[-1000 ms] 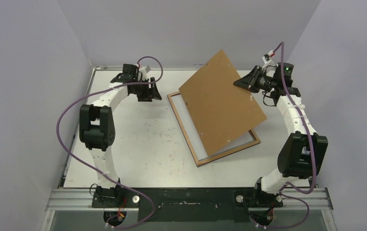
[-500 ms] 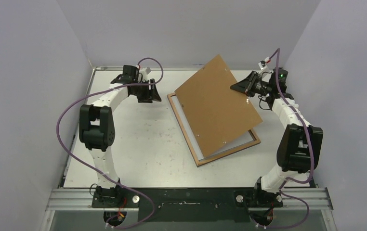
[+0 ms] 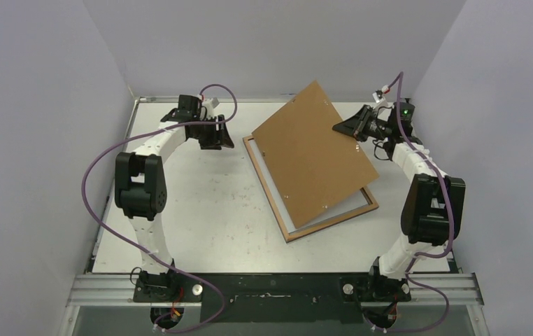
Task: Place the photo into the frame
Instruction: Place the photo frame item in the photo frame.
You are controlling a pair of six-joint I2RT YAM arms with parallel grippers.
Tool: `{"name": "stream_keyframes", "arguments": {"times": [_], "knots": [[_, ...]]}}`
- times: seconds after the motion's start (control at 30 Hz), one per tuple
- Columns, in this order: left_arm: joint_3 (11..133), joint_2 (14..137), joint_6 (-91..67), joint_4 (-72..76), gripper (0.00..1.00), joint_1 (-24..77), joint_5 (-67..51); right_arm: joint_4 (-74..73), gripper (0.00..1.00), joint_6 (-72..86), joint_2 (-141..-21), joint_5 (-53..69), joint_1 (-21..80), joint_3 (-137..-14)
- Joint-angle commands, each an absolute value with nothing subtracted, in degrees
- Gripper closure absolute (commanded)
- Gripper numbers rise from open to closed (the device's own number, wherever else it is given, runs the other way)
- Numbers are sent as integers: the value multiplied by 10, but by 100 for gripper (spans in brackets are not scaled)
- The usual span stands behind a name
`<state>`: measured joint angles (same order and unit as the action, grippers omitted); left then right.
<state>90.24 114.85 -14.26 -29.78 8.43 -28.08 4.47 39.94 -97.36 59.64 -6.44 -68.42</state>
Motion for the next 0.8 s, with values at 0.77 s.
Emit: {"name": "stream_keyframes", "arguments": {"times": [0.77], "knots": [[905,1104,-130,-284,47,82,-278,74,95,399,-975,613,-54,-665]]}}
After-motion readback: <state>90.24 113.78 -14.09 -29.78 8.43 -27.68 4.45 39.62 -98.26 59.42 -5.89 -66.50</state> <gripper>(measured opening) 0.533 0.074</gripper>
